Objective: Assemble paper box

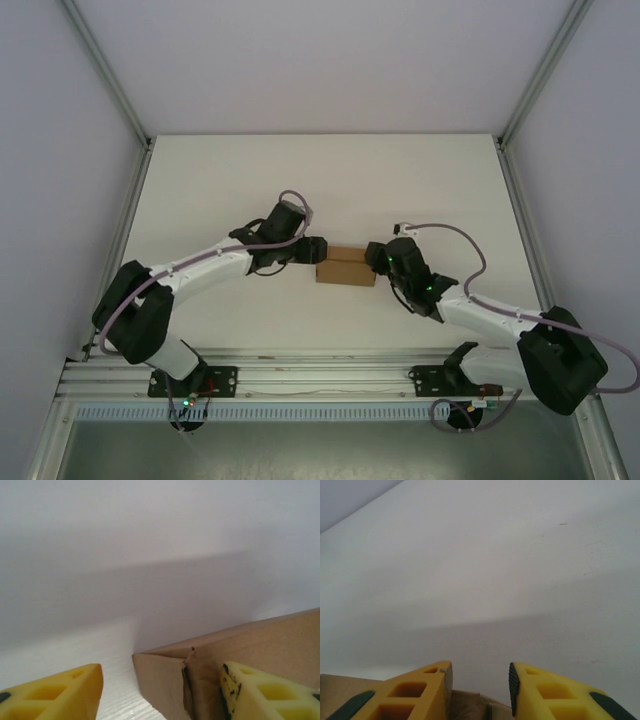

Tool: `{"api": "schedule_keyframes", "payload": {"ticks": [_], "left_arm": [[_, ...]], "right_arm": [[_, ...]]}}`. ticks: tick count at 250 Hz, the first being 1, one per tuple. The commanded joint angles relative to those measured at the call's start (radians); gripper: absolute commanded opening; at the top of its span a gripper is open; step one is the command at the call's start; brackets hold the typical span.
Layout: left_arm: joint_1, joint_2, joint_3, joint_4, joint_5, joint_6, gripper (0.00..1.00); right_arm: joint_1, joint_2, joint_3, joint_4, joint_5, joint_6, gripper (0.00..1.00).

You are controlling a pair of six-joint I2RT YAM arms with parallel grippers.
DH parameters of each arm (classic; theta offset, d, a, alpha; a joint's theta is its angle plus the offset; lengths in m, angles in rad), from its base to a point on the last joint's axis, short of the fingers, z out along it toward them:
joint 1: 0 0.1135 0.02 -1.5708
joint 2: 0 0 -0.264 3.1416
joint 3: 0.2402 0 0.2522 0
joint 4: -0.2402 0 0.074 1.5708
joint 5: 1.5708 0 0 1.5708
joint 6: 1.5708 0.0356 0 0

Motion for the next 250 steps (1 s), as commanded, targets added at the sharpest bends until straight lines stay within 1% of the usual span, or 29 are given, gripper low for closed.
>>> {"api": "schedule_keyframes", "payload": {"ticks": [1,28,42,54,88,98,106,117,126,143,169,190,199,210,216,226,241,250], "left_arm": [[0.009,0.026,-0.134,0.057,0.076,-0.046,0.53],[0.008,0.014,-0.247,0.161,0.114,-0.119,0.35],[0.008,0.009,-0.291,0.206,0.134,-0.132,0.32],[0.008,0.006,-0.317,0.226,0.138,-0.134,0.26],[0.009,-0.003,-0.367,0.283,0.147,-0.134,0.16],[0.009,-0.006,-0.381,0.306,0.15,-0.136,0.14],[0.009,-0.008,-0.391,0.322,0.149,-0.138,0.12],[0.009,-0.009,-0.399,0.336,0.148,-0.142,0.08],[0.009,-0.011,-0.405,0.35,0.151,-0.142,0.07],[0.01,-0.02,-0.415,0.367,0.151,-0.143,0.0],[0.008,-0.039,-0.424,0.381,0.148,-0.138,0.0],[0.008,-0.051,-0.415,0.379,0.15,-0.13,0.0],[0.008,-0.055,-0.401,0.367,0.15,-0.121,0.07],[0.008,-0.057,-0.377,0.348,0.152,-0.104,0.11],[0.009,-0.058,-0.361,0.336,0.151,-0.094,0.14],[0.008,-0.058,-0.33,0.314,0.151,-0.076,0.22],[0.008,-0.054,-0.281,0.278,0.148,-0.057,0.24],[0.009,-0.051,-0.253,0.258,0.142,-0.026,0.29]], "right_arm": [[0.002,0.055,-0.086,-0.1,-0.007,0.025,0.33],[0.001,0.084,-0.167,0.025,-0.033,0.053,0.31],[0.001,0.103,-0.211,0.096,-0.045,0.058,0.3],[0.001,0.116,-0.247,0.159,-0.055,0.06,0.29],[0.002,0.146,-0.332,0.318,-0.069,0.02,0.2],[0.002,0.155,-0.344,0.341,-0.07,0.002,0.17],[0.003,0.159,-0.347,0.347,-0.074,-0.012,0.17],[0.004,0.165,-0.352,0.365,-0.083,-0.037,0.15],[0.005,0.167,-0.358,0.387,-0.086,-0.052,0.13],[0.005,0.155,-0.368,0.422,-0.073,-0.067,0.12],[0.005,0.095,-0.363,0.395,-0.065,-0.084,0.11],[0.004,0.024,-0.343,0.317,-0.065,-0.094,0.12],[0.005,-0.007,-0.327,0.27,-0.064,-0.095,0.15],[0.005,-0.028,-0.298,0.192,-0.051,-0.091,0.19],[0.004,-0.065,-0.278,0.144,-0.038,-0.086,0.22],[0.005,-0.095,-0.249,0.085,-0.025,-0.088,0.26],[0.005,-0.123,-0.211,0.015,0.01,-0.086,0.33],[0.004,-0.131,-0.19,-0.015,0.025,-0.08,0.37]]}}
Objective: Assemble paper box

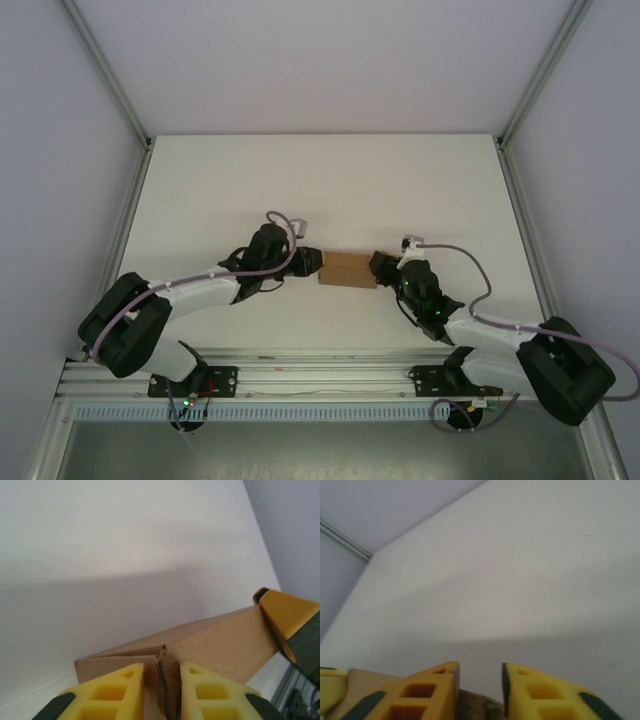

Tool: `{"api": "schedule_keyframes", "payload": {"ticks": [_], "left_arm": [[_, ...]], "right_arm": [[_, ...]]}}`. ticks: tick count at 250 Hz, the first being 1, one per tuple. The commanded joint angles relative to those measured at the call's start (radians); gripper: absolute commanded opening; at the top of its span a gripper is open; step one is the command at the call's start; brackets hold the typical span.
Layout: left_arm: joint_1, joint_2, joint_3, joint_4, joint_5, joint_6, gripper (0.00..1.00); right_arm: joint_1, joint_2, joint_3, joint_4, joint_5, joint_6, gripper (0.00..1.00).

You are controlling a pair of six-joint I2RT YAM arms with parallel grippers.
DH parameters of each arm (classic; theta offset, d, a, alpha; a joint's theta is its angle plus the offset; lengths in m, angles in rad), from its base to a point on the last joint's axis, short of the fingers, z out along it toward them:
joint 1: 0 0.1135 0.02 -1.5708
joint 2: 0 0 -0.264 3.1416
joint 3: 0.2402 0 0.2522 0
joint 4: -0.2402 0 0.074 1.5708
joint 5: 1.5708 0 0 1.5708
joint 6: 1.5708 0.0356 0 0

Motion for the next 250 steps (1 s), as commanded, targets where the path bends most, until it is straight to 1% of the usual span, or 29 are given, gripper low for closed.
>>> {"api": "schedule_keyframes", "payload": {"ticks": [1,17,41,50,62,71,73,83,96,134,147,158,166,172,188,199,216,250], "left_arm": [[0.002,0.036,0.057,-0.24,-0.035,0.088,0.29],[0.002,0.039,0.095,-0.271,-0.048,0.109,0.41],[0.002,0.02,0.148,-0.304,-0.079,0.13,0.59],[0.002,0.008,0.166,-0.312,-0.092,0.137,0.7],[0.002,-0.011,0.188,-0.324,-0.118,0.147,0.82],[0.003,-0.023,0.205,-0.337,-0.136,0.16,0.97],[0.003,-0.026,0.21,-0.34,-0.139,0.164,0.99],[0.003,-0.04,0.231,-0.36,-0.164,0.176,1.0],[0.003,-0.057,0.254,-0.383,-0.211,0.19,1.0],[0.024,-0.105,0.293,-0.445,-0.352,0.218,1.0],[0.04,-0.12,0.291,-0.457,-0.379,0.221,1.0],[0.057,-0.134,0.285,-0.464,-0.389,0.224,1.0],[0.071,-0.143,0.277,-0.467,-0.396,0.223,1.0],[0.082,-0.15,0.269,-0.469,-0.401,0.223,1.0],[0.111,-0.167,0.248,-0.476,-0.415,0.22,1.0],[0.133,-0.177,0.234,-0.484,-0.419,0.215,1.0],[0.165,-0.189,0.217,-0.502,-0.414,0.21,1.0],[0.196,-0.216,0.167,-0.515,-0.429,0.199,1.0]], "right_arm": [[0.004,-0.028,0.046,-0.348,0.068,-0.034,0.38],[0.003,-0.034,0.096,-0.415,0.079,-0.037,0.45],[0.003,-0.033,0.169,-0.48,0.054,-0.043,0.53],[0.003,-0.034,0.199,-0.503,0.049,-0.048,0.56],[0.003,-0.034,0.242,-0.543,0.062,-0.054,0.58],[0.003,-0.031,0.277,-0.575,0.091,-0.053,0.59],[0.003,-0.032,0.284,-0.582,0.095,-0.052,0.59],[0.003,-0.032,0.317,-0.611,0.108,-0.068,0.62],[0.003,-0.03,0.357,-0.638,0.095,-0.112,0.67],[0.001,-0.007,0.466,-0.719,0.007,-0.291,0.84],[0.002,0.003,0.498,-0.746,-0.05,-0.371,0.91],[0.002,0.006,0.515,-0.755,-0.105,-0.442,0.93],[0.002,0.009,0.52,-0.758,-0.173,-0.521,0.95],[0.003,0.009,0.519,-0.763,-0.234,-0.601,1.0],[0.003,0.018,0.53,-0.829,-0.381,-0.837,1.0],[0.004,0.033,0.549,-0.898,-0.437,-0.971,1.0],[0.008,0.065,0.596,-0.966,-0.426,-1.07,1.0],[0.011,0.202,0.709,-1.078,-0.372,-1.176,1.0]]}}
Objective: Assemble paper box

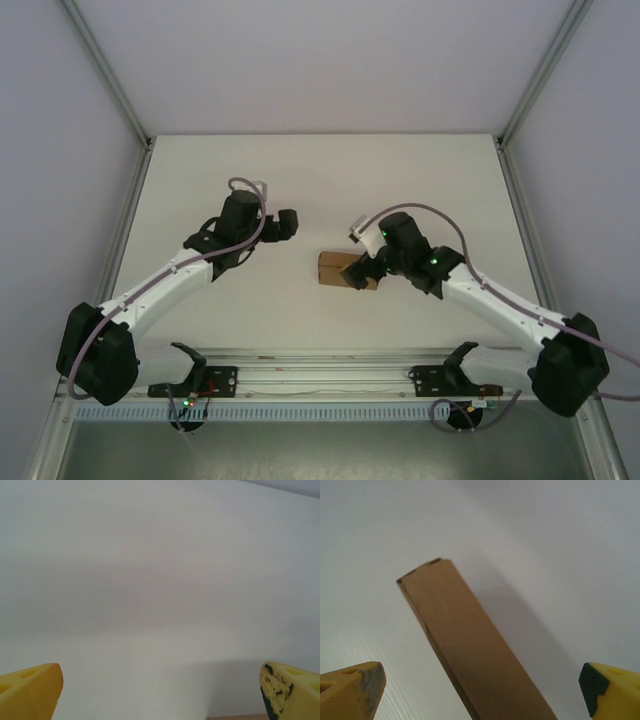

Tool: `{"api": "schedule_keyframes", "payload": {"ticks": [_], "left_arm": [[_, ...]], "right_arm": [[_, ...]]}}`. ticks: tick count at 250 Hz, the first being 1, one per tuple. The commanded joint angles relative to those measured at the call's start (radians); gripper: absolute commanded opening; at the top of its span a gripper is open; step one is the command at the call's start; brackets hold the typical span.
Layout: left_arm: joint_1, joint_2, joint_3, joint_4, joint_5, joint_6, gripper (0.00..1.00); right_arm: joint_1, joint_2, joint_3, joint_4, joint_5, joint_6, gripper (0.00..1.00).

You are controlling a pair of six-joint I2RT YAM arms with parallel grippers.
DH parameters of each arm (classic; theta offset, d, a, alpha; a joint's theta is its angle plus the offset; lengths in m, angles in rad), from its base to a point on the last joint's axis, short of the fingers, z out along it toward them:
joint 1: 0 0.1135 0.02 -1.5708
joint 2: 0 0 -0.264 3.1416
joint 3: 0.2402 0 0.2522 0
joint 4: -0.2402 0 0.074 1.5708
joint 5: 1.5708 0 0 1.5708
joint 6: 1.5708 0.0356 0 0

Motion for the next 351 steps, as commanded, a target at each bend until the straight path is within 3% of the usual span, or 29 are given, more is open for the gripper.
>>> {"api": "schedule_keyframes", "payload": {"ticks": [1,23,73,138,181,216,241,293,351], "left_arm": [[0.018,-0.033,-0.047,-0.058,-0.044,0.002,1.0],[0.031,-0.047,-0.073,-0.067,-0.057,-0.007,1.0],[0.045,-0.084,-0.097,-0.091,-0.075,-0.001,1.0],[0.048,-0.153,-0.129,-0.104,-0.108,0.003,1.0],[0.048,-0.199,-0.149,-0.119,-0.148,-0.004,1.0],[0.048,-0.238,-0.177,-0.11,-0.162,-0.017,1.0],[0.048,-0.259,-0.192,-0.102,-0.167,-0.022,1.0],[0.048,-0.283,-0.2,-0.11,-0.167,-0.031,1.0],[0.048,-0.293,-0.193,-0.105,-0.155,-0.038,1.0]], "right_arm": [[0.005,0.089,0.097,-0.155,-0.019,-0.244,1.0],[0.022,0.189,0.161,-0.211,0.052,-0.293,0.99],[0.05,0.398,0.312,-0.347,0.146,-0.381,0.88],[0.066,0.519,0.377,-0.285,0.297,-0.403,0.6],[0.082,0.53,0.373,-0.167,0.426,-0.426,0.49],[0.113,0.535,0.338,-0.015,0.582,-0.506,0.49],[0.13,0.553,0.311,0.071,0.633,-0.559,0.49],[0.154,0.603,0.284,0.138,0.695,-0.581,0.6],[0.21,0.539,0.242,0.039,0.645,-0.501,0.9]]}}
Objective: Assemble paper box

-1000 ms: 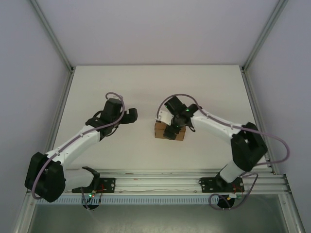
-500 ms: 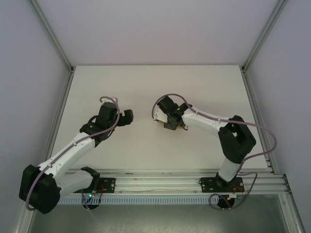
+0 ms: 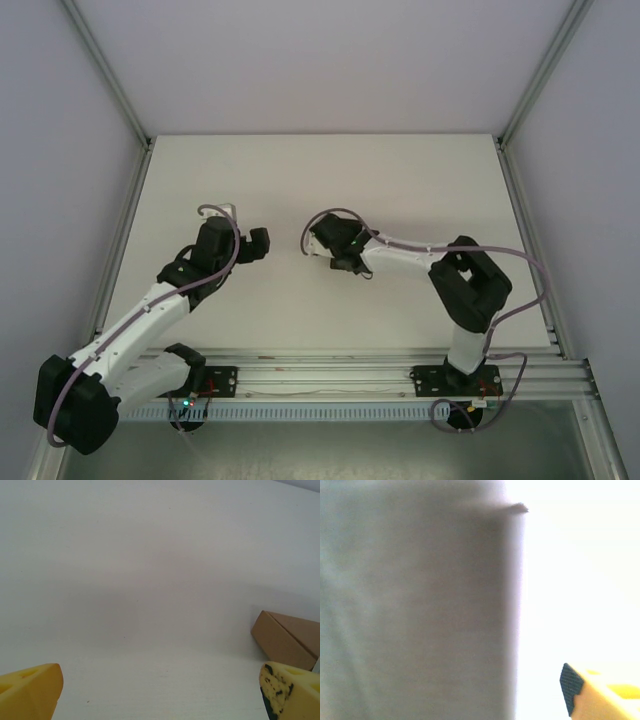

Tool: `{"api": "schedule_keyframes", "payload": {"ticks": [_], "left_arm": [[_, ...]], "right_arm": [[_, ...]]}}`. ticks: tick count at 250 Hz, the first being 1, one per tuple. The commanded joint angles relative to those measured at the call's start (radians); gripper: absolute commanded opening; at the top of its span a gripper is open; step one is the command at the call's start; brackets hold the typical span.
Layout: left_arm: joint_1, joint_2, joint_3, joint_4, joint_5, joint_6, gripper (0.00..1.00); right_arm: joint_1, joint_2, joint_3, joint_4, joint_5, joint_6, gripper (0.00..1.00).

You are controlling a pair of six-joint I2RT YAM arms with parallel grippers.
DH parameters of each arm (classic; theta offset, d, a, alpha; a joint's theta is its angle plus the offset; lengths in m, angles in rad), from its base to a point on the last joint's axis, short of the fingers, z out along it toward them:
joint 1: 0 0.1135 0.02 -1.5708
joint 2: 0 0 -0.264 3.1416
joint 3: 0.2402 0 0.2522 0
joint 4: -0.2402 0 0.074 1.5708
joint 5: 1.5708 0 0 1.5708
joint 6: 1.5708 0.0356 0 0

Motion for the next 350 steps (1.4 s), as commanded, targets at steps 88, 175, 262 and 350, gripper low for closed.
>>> {"api": "schedule_keyframes", "payload": {"ticks": [88,175,262,350], "left_arm": [[0.015,-0.007,0.02,0.031,-0.039,-0.011,1.0],[0.242,0.1,-0.016,0.216,-0.137,0.08,1.0],[0.358,0.247,-0.261,0.82,-0.255,0.346,1.0],[0.38,0.466,-0.401,1.31,-0.142,0.4,1.0]], "right_arm": [[0.059,-0.321,-0.105,-0.162,-0.237,0.22,1.0],[-0.28,-0.77,-0.464,0.251,-0.198,0.672,1.0],[-0.678,-0.733,-0.704,0.665,-0.155,0.934,1.0],[-0.758,-0.407,-0.749,1.067,-0.253,0.919,1.0]]}}
